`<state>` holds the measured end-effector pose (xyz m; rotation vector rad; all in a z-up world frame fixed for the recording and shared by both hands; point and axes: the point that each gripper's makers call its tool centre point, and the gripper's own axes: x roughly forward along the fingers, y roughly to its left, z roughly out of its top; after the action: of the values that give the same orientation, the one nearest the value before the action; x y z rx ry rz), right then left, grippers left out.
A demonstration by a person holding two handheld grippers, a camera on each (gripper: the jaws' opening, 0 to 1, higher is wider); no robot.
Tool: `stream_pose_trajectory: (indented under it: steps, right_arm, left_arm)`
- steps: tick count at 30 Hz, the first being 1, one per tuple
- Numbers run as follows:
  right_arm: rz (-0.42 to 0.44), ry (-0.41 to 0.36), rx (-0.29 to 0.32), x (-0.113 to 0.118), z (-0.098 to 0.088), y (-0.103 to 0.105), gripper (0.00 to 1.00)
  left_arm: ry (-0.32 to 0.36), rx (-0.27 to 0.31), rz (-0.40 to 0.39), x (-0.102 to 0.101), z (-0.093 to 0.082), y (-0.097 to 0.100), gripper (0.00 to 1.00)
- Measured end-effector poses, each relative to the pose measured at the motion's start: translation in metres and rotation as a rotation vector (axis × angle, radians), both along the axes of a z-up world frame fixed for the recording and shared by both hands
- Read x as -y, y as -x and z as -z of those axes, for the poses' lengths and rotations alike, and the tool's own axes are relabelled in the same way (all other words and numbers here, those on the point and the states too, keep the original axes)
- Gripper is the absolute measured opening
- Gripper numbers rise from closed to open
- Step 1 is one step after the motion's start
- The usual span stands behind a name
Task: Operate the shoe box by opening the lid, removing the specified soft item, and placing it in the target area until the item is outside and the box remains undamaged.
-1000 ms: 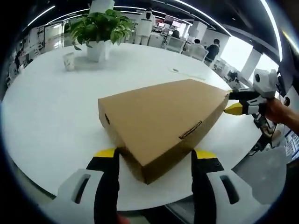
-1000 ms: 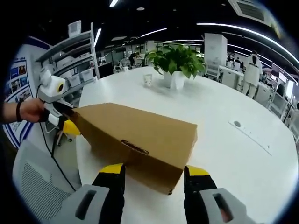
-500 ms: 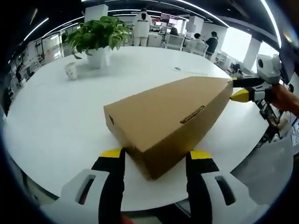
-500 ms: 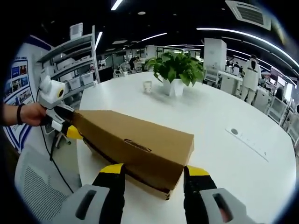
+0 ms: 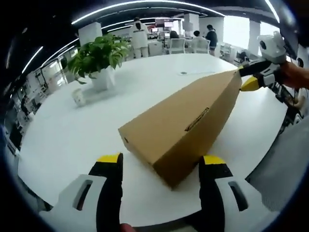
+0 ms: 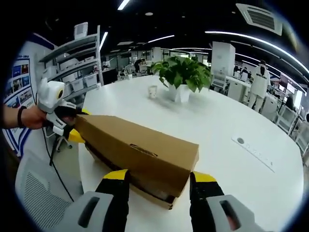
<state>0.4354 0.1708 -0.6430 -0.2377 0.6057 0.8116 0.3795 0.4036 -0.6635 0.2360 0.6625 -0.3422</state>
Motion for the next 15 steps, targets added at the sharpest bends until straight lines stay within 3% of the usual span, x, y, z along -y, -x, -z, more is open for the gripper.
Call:
stream_pose_trajectory:
  steps: [5,15]
  right_arm:
    - [0.002,-0.017,0.013,-0.001,-0.009,-0.003,0.46]
    - [0.007,-0.049,0.044,-0.003,-0.024,-0.009,0.46]
  left_arm:
    - [-0.06,0.063,0.047,0.0,-0.013,-0.005,0.63]
    - [-0.086,0.127,0.132,0.005,-0.026,-0.018,0.6]
